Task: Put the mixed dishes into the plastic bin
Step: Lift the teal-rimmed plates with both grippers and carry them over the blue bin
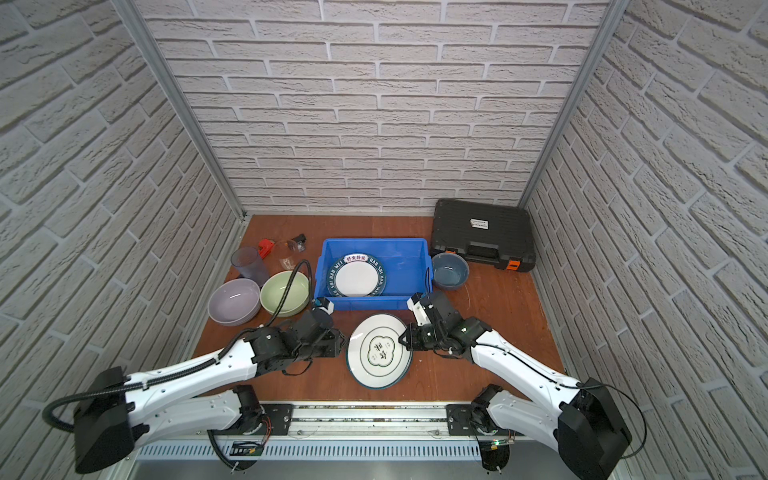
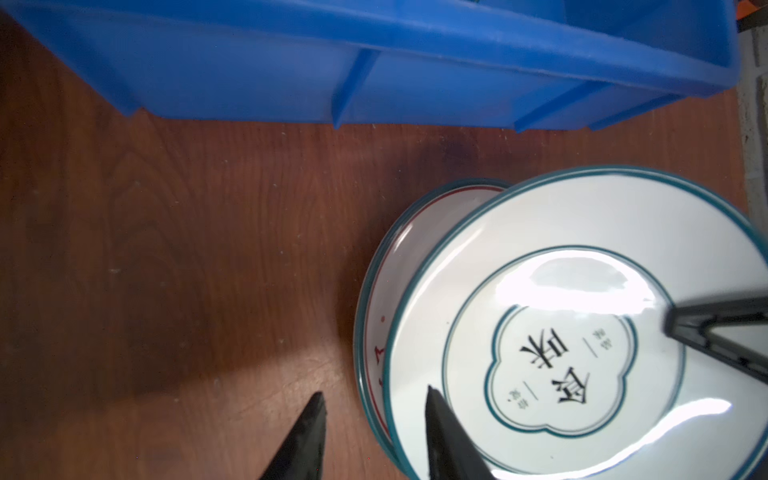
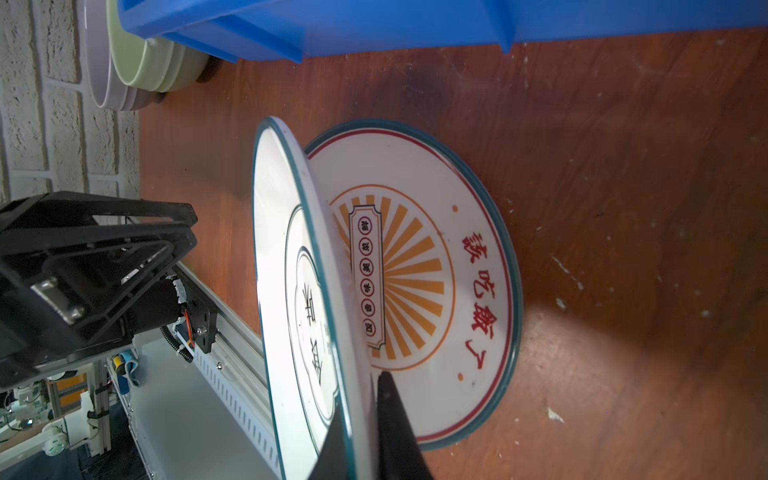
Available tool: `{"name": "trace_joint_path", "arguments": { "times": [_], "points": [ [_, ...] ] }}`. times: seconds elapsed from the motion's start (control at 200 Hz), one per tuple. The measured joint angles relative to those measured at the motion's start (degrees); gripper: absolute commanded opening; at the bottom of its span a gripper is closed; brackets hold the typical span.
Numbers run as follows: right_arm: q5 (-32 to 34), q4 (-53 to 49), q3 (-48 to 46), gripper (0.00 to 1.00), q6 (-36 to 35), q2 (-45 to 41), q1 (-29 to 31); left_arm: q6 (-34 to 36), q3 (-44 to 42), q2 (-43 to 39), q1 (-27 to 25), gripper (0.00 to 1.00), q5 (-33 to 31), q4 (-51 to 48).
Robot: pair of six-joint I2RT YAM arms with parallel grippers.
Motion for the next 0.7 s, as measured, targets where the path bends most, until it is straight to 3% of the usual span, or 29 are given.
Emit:
{"name": "trace_joint_path", "arguments": {
  "times": [0.4,0.555,0.7],
  "points": [
    [0.26,-9.88,20.85,0.06,-5.9,2.32,-4.59,10.4,12.33,-4.02,20.26,0.6,1.18,-11.69],
    [0.96,-9.97,27.45,0.06,-6.95,8.76,-7.8,14.97,16.57,-0.26,27.63,0.6,4.15,-11.72],
    [3.5,-9.49,34.32,0.06,-7.8,15.8,-9.07,18.51,20.68,6.32,30.29,0.58,6.16,-11.41]
  ]
}}
